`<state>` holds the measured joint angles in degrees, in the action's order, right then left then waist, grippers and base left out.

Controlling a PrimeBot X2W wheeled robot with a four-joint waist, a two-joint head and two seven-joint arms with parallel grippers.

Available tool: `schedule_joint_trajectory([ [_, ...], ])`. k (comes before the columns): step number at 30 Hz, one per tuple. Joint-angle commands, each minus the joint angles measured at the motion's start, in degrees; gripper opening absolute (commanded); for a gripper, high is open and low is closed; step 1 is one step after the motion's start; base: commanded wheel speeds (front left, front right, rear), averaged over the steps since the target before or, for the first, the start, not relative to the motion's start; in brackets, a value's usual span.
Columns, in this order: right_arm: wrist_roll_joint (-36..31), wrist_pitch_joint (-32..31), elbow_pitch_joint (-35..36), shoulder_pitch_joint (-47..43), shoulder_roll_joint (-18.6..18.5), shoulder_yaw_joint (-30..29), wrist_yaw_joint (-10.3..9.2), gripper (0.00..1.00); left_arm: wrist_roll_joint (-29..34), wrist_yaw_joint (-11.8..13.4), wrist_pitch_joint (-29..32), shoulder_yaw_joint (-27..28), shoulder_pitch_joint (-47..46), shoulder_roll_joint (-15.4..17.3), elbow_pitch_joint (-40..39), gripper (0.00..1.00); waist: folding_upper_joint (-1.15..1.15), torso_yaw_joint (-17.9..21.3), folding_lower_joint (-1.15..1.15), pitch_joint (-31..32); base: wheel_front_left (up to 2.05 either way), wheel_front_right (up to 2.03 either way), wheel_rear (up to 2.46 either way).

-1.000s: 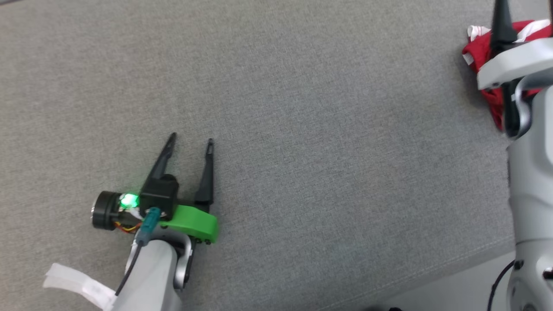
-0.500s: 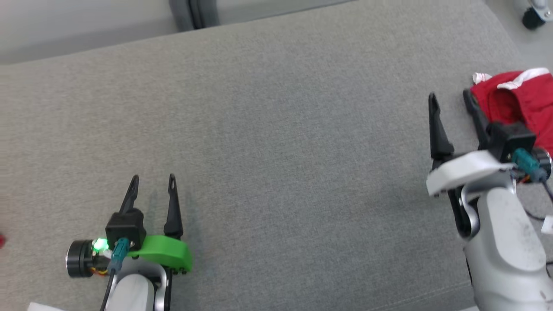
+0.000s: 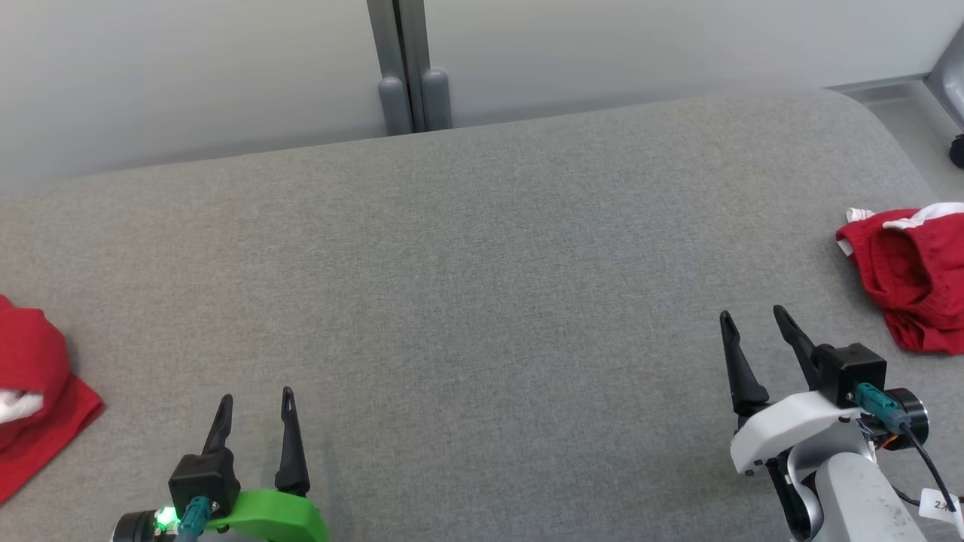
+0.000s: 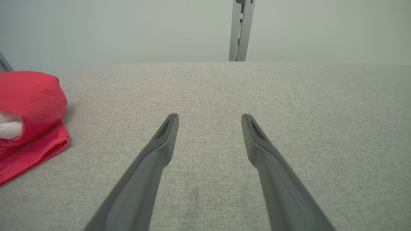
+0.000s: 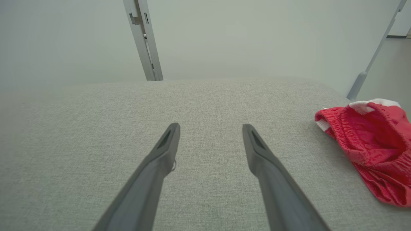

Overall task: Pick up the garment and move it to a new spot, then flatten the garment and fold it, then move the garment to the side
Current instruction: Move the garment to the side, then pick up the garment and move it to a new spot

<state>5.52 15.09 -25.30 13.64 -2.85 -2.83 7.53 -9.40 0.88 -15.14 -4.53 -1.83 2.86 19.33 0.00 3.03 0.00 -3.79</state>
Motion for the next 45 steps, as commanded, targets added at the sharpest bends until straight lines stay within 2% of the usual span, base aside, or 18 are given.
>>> schedule_joint_trajectory([
  [1, 0.5, 0.1, 0.2, -1.2, -0.2, 0.2, -0.10, 1.00, 0.6, 0.1, 0.0, 0.3, 1.3, 0.1, -0.8, 1.00, 0.00, -1.9, 0.00, 2.3, 0.00, 0.00, 0.00],
  [10, 1.5, 0.1, 0.0, -2.6, -0.2, 1.5, -0.09, 1.00, -1.8, 0.7, 0.0, 0.4, 2.6, 0.1, -3.5, 1.00, 0.00, -4.1, 0.00, 1.9, 0.00, 0.00, 0.00],
  [14, 1.8, 0.1, 0.5, -2.1, -0.2, 2.3, -0.10, 1.00, -2.7, 1.0, 0.0, 0.4, 1.8, 0.1, -3.9, 1.00, 0.00, -6.3, 0.00, 0.7, 0.00, 0.00, 0.00],
  [25, 2.8, 0.1, 0.0, -0.8, -0.2, 3.9, -0.09, 1.00, -2.5, 3.3, 0.0, 0.5, 0.9, 0.2, -1.6, 1.00, 0.00, -19.9, 0.00, -1.6, 0.00, 0.00, 0.00],
  [30, 3.2, 0.1, -0.5, 0.0, -0.2, 5.3, -0.09, 1.00, -3.0, 3.4, 0.0, 2.3, 2.4, 0.1, -0.7, 1.00, 0.00, -24.9, 0.00, -1.5, 0.00, 0.00, 0.00],
  [33, 3.7, 0.1, -0.9, 0.1, -0.2, 6.2, -0.09, 1.00, -4.5, 2.6, 0.0, 3.2, 3.3, 0.1, 0.1, 1.00, 0.00, -27.3, 0.00, -1.5, 0.00, 0.00, 0.00],
  [40, 4.6, 0.1, -1.8, 0.6, -0.2, 7.8, -0.10, 1.00, -6.1, 1.8, 0.0, 5.2, 4.5, 0.1, 0.8, 1.00, 0.00, -29.8, 0.00, -1.5, 0.00, 0.00, 0.00],
  [45, 3.5, 0.1, -1.6, 2.0, -0.2, 9.0, -0.09, 1.00, -8.1, -0.5, 0.0, 6.1, 1.6, 0.1, 3.2, 1.00, 0.00, -28.3, 0.00, -3.4, 0.00, 0.00, 0.00],
])
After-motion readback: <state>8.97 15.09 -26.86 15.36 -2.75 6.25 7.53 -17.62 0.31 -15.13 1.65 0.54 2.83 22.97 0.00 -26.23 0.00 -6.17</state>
